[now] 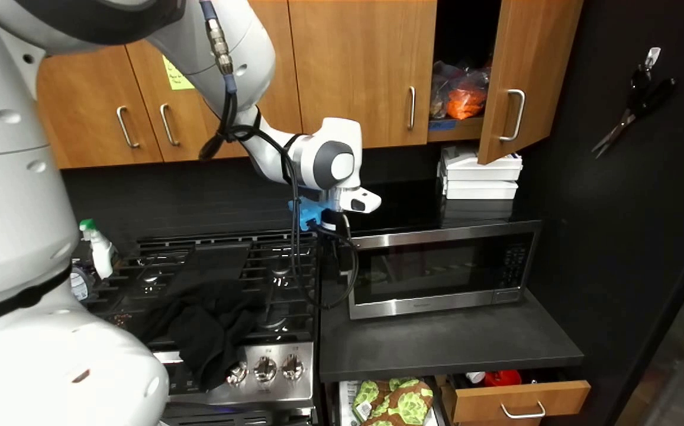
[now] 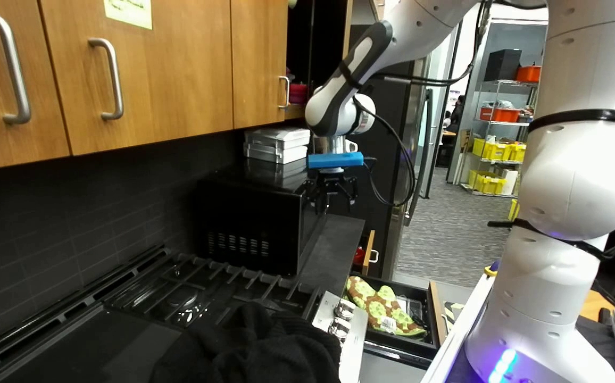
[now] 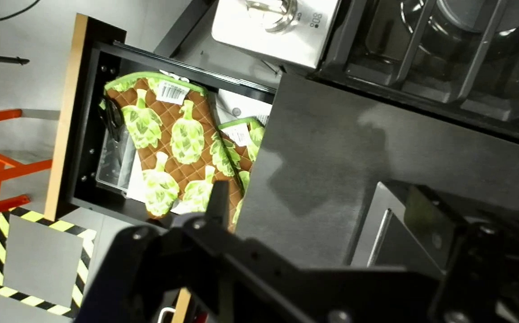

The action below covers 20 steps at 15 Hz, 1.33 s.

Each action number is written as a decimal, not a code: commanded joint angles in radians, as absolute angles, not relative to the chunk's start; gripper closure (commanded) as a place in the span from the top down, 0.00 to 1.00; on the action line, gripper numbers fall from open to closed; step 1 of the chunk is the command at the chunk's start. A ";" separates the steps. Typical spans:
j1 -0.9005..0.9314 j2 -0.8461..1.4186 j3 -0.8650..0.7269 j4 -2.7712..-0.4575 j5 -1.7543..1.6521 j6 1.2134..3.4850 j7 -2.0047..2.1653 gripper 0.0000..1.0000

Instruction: Remove the oven mit from the drawer and put it on top of the microwave

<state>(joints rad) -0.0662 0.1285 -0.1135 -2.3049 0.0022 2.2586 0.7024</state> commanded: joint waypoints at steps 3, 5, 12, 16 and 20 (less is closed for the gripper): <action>-0.114 0.242 -0.177 -2.296 0.009 2.347 0.700 1.00; -0.130 0.303 -0.195 -2.290 0.021 2.423 0.673 1.00; -0.120 0.509 -0.227 -2.247 0.094 2.545 0.698 1.00; -0.092 0.558 -0.264 -2.248 0.096 2.530 0.756 1.00; -0.108 0.545 -0.270 -2.290 0.127 2.497 0.762 1.00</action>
